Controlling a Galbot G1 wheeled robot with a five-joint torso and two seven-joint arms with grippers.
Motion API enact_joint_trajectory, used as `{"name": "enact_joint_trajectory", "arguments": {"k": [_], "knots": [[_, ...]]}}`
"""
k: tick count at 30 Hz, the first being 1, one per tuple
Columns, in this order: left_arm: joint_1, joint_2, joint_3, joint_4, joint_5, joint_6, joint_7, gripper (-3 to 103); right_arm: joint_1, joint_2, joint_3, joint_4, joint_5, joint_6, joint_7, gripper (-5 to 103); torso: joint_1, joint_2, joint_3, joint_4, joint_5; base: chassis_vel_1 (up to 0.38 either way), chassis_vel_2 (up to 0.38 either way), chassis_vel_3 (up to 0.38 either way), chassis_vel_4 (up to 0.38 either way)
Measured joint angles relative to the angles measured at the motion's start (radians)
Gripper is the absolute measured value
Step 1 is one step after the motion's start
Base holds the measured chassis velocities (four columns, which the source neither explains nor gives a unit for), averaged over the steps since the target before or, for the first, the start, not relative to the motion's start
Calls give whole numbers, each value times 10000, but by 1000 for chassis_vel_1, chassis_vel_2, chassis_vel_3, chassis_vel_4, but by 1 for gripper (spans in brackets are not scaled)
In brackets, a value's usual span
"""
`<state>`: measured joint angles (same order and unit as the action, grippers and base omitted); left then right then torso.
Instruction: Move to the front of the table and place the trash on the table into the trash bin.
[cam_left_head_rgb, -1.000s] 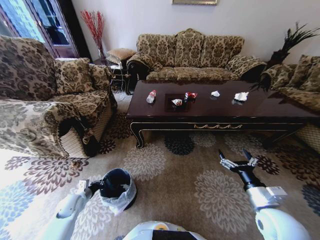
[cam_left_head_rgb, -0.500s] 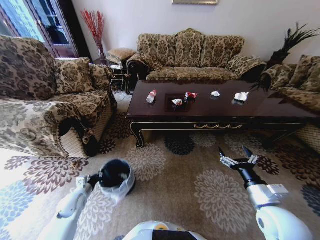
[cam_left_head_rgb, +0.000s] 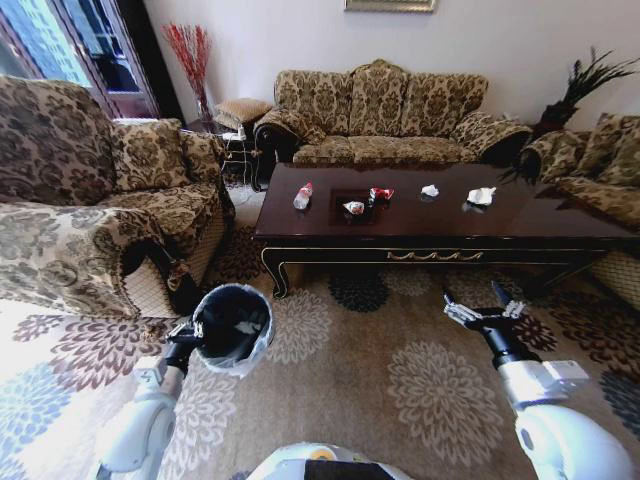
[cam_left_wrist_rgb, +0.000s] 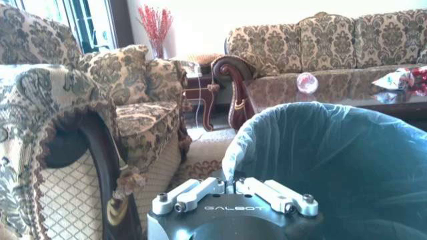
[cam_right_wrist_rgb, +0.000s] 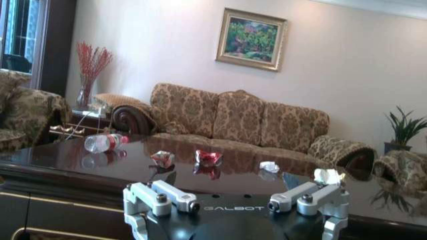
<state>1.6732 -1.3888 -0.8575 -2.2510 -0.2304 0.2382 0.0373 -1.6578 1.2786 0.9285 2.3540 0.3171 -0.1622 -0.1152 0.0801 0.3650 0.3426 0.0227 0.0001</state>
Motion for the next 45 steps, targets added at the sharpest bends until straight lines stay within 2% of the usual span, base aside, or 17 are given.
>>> {"name": "enact_joint_trajectory", "arguments": {"k": [10, 45], "knots": [[89, 29, -140, -351, 282, 18, 8, 3, -4, 71, 14, -90, -19, 62, -88, 100, 139, 412, 272, 0, 0, 0, 0, 0, 0], [49, -95, -19, -1168, 379, 10, -115, 3, 2, 135, 53, -105, -46, 148, -193, 100, 703, 1895, 1191, 0, 0, 0, 0, 0, 0]]}}
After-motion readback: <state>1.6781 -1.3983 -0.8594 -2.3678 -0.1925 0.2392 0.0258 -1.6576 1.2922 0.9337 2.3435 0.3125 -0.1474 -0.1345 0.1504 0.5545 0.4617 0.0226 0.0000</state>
